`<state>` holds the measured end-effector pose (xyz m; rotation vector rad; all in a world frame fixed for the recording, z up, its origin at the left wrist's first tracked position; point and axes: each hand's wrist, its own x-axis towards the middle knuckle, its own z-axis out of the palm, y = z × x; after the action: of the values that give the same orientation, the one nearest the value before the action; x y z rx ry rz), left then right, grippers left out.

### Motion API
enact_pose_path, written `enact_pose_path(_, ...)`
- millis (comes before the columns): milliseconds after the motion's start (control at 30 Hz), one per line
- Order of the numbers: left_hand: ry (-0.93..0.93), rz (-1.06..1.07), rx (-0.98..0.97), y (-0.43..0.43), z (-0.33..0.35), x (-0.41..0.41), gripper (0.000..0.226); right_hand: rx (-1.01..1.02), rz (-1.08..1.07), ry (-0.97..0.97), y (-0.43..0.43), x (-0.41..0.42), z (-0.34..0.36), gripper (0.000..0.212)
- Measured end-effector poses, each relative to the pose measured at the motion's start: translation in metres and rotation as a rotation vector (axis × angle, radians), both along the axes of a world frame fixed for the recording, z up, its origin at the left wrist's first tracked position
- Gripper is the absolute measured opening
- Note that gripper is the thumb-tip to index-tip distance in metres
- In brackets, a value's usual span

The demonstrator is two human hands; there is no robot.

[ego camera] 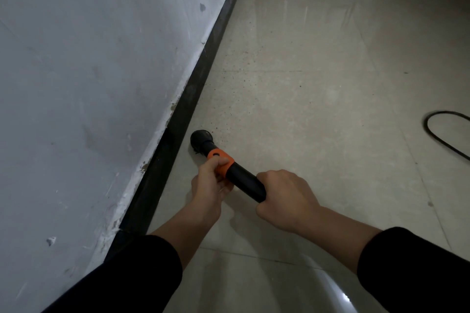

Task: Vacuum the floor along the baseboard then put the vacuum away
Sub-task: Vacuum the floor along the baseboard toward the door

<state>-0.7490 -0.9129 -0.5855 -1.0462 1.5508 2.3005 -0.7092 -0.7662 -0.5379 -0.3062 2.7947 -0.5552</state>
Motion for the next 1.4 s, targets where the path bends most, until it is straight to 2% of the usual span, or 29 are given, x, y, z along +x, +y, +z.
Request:
enact_pose_path(933, -0.03, -0.094, 0.013, 0.068, 0.016, 0.009, 0.015, 0.041, -0.136, -0.032, 0.06, 0.021, 0.011, 0.019)
enact_pose_path(1233, -0.029, -0.081, 0.003, 0.066, 0.015, -0.008, 0.016, 0.016, -0.141, -0.029, 0.055, 0.004, 0.004, 0.028)
enact_pose_path(1400, -0.025, -0.068, -0.017, 0.061, 0.011, -0.016, 0.014, -0.022, -0.139, -0.045, 0.051, -0.005, -0.003, 0.025)
